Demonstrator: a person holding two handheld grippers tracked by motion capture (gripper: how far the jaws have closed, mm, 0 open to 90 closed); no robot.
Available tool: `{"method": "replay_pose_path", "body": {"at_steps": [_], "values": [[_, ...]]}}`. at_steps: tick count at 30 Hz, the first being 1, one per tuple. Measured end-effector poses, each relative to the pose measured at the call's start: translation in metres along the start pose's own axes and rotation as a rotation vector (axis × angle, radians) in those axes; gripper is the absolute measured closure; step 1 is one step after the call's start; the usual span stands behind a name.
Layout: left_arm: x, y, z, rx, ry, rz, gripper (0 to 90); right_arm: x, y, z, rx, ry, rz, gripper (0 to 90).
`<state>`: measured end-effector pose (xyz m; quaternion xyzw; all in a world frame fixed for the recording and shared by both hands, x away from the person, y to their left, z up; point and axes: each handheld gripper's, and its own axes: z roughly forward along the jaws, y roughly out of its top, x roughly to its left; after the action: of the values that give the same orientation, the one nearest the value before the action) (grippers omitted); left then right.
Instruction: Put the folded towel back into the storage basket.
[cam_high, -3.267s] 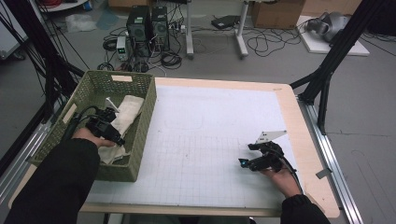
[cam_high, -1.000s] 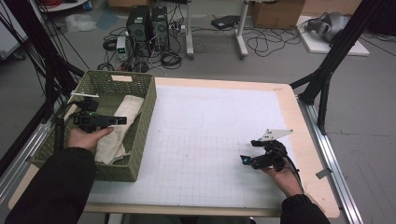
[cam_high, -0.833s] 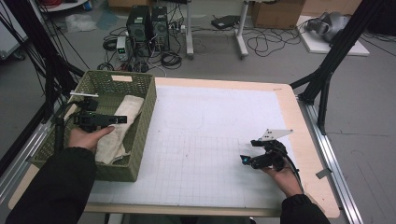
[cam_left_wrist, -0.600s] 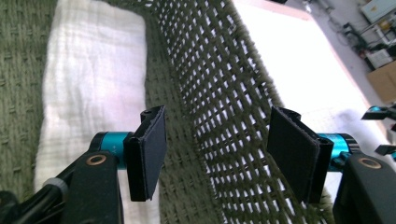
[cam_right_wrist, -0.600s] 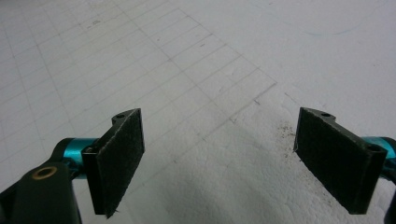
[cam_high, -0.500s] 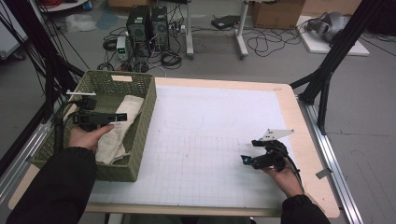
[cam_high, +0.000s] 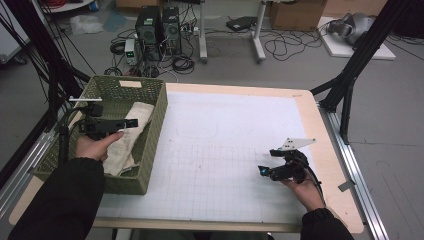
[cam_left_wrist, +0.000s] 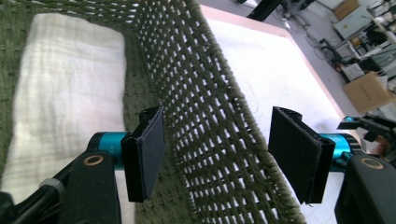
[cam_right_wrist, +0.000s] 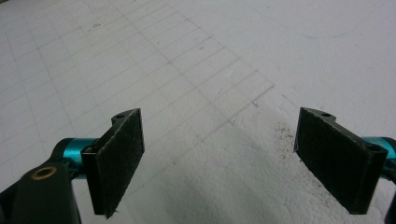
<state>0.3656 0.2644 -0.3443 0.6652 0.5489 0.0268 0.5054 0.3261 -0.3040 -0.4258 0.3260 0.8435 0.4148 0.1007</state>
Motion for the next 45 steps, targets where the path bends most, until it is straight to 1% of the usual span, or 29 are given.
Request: {"method": "replay_pose_path", "body": {"at_steps": [7,13,19,24,27,31,35,36,40,41,43,45], "values": [[-0.005,0.0,0.003,-0.006,-0.003,0.011,36.2,0.0,0.0,0.0,0.001,0.002,0.0,15.3],[-0.014,0.003,0.008,-0.004,-0.03,0.031,35.9,0.0,0.001,-0.001,-0.004,0.002,0.002,15.2],[-0.019,0.003,0.011,-0.013,-0.046,0.033,35.8,0.0,0.001,-0.001,-0.005,0.004,-0.001,15.2],[-0.022,0.003,0.012,-0.012,-0.06,0.033,36.2,0.0,0.001,-0.001,-0.004,0.004,-0.004,15.2],[-0.024,0.003,0.013,-0.017,-0.07,0.039,36.2,0.001,0.001,-0.001,-0.006,0.005,-0.005,15.2],[-0.028,0.004,0.014,-0.024,-0.09,0.036,36.3,0.001,0.001,0.0,-0.002,0.005,-0.006,15.2],[-0.035,0.006,0.017,-0.025,-0.104,0.039,36.4,0.001,0.001,0.0,-0.001,0.006,-0.006,15.1],[-0.038,0.007,0.018,-0.023,-0.106,0.042,36.4,0.001,0.001,0.0,-0.002,0.007,-0.006,15.1],[-0.05,0.006,0.028,-0.016,-0.137,0.05,36.8,0.0,0.001,0.001,-0.003,0.004,-0.007,15.1],[-0.053,0.006,0.03,-0.013,-0.139,0.058,36.8,0.001,0.001,0.001,-0.002,0.006,-0.007,15.1],[-0.057,0.005,0.035,-0.013,-0.158,0.048,37.3,0.001,0.001,0.0,-0.002,0.007,-0.007,15.1],[-0.06,0.004,0.037,-0.011,-0.164,0.048,37.6,0.0,0.001,-0.001,-0.004,0.006,-0.008,15.1]]}}
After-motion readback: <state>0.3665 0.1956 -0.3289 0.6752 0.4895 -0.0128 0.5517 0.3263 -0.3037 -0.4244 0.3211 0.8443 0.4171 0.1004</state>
